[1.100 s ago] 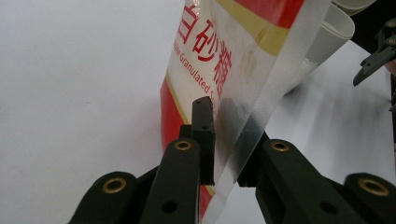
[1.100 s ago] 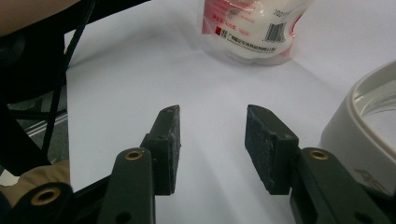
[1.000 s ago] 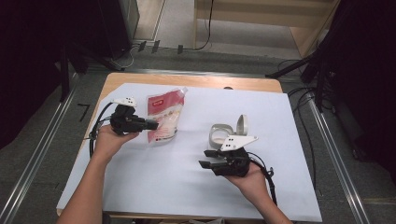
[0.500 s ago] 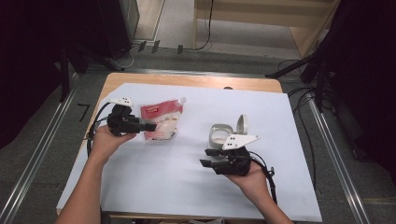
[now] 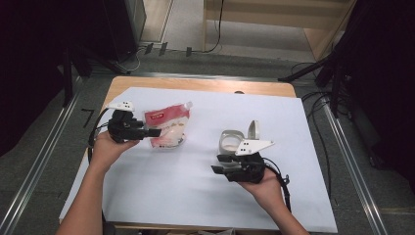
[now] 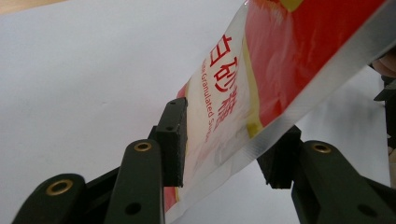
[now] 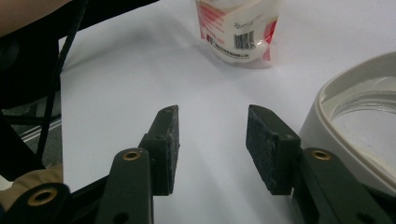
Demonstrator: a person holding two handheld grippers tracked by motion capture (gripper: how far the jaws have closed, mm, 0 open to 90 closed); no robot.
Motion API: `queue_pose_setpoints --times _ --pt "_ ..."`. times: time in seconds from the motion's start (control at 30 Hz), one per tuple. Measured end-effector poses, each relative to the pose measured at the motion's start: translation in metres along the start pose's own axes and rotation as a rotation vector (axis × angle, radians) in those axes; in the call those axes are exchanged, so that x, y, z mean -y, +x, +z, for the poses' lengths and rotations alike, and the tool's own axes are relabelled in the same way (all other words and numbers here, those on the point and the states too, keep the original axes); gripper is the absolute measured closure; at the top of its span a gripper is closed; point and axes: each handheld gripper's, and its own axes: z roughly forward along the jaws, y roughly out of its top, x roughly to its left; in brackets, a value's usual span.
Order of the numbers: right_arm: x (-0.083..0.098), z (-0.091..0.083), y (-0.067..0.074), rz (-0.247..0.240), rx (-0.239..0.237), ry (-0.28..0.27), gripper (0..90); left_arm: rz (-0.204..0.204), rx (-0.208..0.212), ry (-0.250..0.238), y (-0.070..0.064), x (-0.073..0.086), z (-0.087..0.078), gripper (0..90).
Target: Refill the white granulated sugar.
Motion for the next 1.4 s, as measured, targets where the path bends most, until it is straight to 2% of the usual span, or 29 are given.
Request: queue_pose_setpoints --times 0.3,0.4,0.6,0.77,0.9,1.07,1.23,1.3,1.4 --pt "0.0 0.0 -0.001 0.0 -0.002 0.005 52.0 0.013 -0.021 0.006 -0.006 -0.001 -0.005 53.0" --pt "-0.001 -0.001 -0.001 0.008 -0.001 0.001 49.9 0.007 -0.047 -0.007 -0.008 0.0 -0.008 49.0" --pt "-0.002 -0.004 -0.003 0.03 0.009 -0.012 44.9 0.027 -0.063 -0.008 -0.011 0.0 -0.015 46.6" --pt "-0.005 -0.01 -0.003 0.025 0.011 -0.013 44.9 0.015 -0.064 0.006 -0.012 0.001 -0.02 46.0" --pt "-0.007 -0.015 -0.003 0.023 0.017 -0.018 45.6 0.008 -0.059 0.0 -0.014 0.003 -0.025 45.9" --pt "-0.008 -0.021 -0.001 0.018 0.021 -0.025 45.9 0.004 -0.071 0.02 -0.013 0.007 -0.033 45.4" --pt "-0.007 -0.024 -0.001 0.024 0.028 -0.012 46.1 -0.003 -0.073 0.019 -0.011 0.009 -0.038 45.4" --pt "-0.006 -0.027 -0.002 0.026 0.03 -0.018 46.5 -0.009 -0.092 0.005 -0.009 0.011 -0.042 44.9" --pt "-0.006 -0.03 -0.002 0.031 0.033 -0.023 46.9 -0.013 -0.097 0.005 -0.007 0.013 -0.045 44.6"
